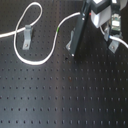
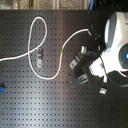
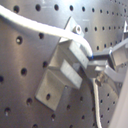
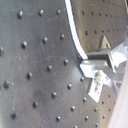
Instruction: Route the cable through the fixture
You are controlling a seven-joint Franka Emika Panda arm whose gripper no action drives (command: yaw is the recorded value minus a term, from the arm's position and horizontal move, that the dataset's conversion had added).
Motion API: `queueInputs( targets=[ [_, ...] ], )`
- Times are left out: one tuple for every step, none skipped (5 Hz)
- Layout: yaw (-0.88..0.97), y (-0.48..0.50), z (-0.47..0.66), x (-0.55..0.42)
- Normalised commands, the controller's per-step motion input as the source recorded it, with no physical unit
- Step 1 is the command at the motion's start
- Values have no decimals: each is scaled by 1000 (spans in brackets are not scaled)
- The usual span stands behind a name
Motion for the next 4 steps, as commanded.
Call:
queueInputs(
  targets=[
    [83, -45, -494, -160],
    [117, 65, -125, -93],
    [0, -15, 0, -23],
    [-37, -279, -192, -2]
  ],
)
